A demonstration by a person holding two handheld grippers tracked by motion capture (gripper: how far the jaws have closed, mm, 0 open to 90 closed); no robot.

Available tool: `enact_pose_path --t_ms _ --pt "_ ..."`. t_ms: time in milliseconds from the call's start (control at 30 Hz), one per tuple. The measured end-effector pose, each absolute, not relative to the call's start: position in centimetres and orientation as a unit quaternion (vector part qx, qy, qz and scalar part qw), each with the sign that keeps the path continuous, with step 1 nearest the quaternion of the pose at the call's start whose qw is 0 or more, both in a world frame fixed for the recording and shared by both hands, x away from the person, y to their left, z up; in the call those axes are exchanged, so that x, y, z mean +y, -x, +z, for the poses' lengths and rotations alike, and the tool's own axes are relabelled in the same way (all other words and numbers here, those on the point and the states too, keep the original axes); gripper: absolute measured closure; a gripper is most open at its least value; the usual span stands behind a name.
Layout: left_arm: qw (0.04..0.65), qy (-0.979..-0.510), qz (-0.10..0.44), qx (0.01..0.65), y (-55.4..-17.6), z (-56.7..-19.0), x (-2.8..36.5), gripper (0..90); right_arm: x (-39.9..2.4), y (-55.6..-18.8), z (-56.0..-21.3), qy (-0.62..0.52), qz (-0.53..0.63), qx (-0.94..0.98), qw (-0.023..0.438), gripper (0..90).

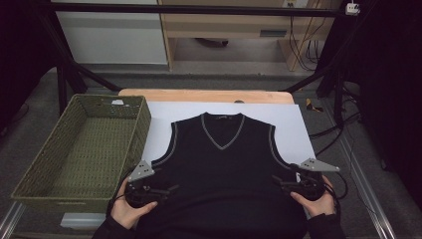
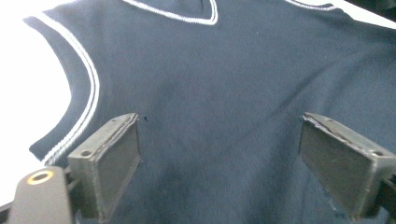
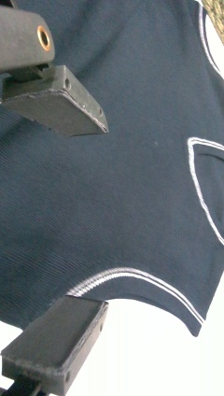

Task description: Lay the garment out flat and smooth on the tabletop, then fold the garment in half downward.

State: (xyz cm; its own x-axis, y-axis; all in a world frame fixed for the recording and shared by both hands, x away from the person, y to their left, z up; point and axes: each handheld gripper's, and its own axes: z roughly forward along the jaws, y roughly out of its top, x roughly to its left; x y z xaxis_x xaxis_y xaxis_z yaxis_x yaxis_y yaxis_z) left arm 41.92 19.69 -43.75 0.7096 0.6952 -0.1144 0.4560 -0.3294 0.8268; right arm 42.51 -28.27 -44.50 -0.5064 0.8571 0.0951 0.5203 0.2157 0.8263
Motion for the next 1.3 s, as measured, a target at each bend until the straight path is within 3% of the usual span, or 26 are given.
enact_pose_path --t_ms 500,1300 --pt "0.462 -0.81 0.137 0.335 -45.2 -42.5 17.5 0.0 -27.6 -45.1 -43.4 -0.468 0.412 0.751 0.217 11.5" --pt "0.461 -0.785 0.158 0.383 -52.3 -42.1 17.2 0.1 -28.1 -49.6 -43.5 -0.486 0.397 0.743 0.235 11.4"
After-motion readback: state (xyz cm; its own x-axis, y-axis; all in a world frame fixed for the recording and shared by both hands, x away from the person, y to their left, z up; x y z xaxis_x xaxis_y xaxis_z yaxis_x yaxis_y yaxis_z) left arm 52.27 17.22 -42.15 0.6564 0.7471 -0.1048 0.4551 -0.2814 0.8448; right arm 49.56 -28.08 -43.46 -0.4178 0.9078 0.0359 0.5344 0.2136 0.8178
